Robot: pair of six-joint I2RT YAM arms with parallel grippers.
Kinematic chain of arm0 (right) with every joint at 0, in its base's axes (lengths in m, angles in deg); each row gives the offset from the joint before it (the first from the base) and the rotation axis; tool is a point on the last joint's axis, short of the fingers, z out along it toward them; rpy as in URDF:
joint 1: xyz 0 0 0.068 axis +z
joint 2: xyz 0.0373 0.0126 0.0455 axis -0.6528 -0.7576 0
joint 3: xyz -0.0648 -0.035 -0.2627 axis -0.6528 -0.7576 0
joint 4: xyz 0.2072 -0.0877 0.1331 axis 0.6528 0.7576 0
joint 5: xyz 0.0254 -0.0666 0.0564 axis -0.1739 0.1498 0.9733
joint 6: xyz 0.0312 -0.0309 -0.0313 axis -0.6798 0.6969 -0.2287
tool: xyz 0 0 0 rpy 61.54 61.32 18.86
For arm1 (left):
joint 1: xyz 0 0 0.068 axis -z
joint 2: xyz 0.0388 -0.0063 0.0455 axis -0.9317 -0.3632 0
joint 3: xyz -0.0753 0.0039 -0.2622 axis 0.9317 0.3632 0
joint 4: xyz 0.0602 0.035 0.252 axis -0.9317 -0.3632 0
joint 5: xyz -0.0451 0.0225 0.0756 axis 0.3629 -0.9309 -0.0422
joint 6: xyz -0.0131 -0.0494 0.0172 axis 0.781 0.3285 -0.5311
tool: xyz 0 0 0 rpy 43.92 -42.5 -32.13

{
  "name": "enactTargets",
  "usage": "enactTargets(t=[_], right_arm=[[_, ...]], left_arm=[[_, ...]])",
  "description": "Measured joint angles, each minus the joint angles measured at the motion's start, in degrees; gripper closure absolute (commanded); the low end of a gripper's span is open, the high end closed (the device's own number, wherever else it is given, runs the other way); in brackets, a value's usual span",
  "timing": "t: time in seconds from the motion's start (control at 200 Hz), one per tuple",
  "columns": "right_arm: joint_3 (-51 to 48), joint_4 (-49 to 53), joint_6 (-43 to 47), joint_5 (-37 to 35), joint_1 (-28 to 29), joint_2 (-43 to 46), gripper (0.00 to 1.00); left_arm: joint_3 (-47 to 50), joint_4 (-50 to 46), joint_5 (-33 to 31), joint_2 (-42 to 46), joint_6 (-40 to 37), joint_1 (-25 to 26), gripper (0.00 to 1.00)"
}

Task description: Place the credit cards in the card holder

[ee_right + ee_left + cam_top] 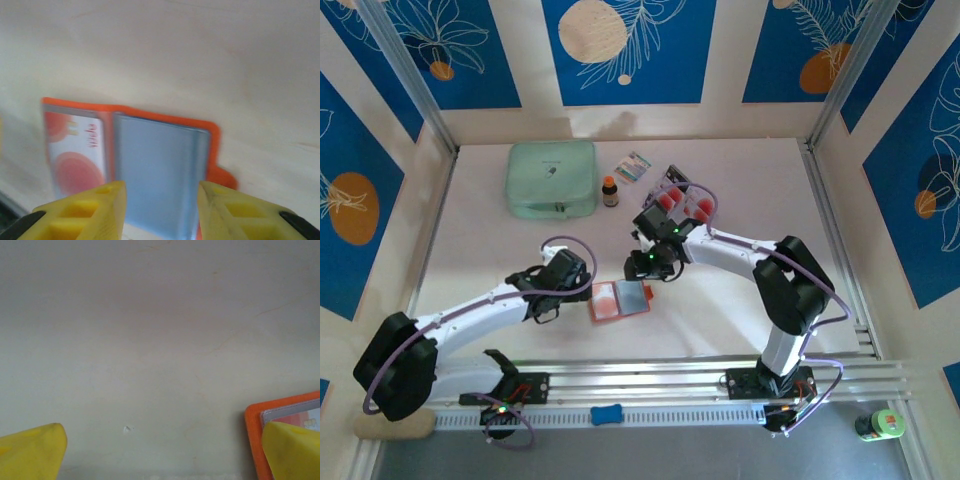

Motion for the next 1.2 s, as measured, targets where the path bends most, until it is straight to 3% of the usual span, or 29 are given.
enactTargets(t=[0.215, 0.49, 0.93, 1.065, 1.2], right_arm=[[-1.8, 2.4, 1.0, -3.9, 0.0, 0.0, 0.63], [-2.3, 2.1, 1.4, -5.4, -1.0, -0.7, 1.00], [-10.4, 0.2, -1.7, -5.9, -5.4, 3.3, 1.00], [-11.3, 0.1, -2.2, -5.9, -6.3, 4.4, 0.71], [-11.2, 0.3, -2.2, -5.9, -6.4, 5.0, 0.67]], left_arm=[[-1.7, 0.0, 0.6, -0.1, -0.4, -0.1, 0.00], [-3.5, 0.2, 1.5, -1.8, -1.3, -0.1, 0.00], [-3.8, 0.7, 2.6, -3.2, -1.5, -0.1, 0.00], [-3.8, 0.7, 2.8, -3.3, -1.5, -0.1, 0.00], [-3.8, 0.9, 3.1, -3.5, -1.5, -0.1, 0.00]])
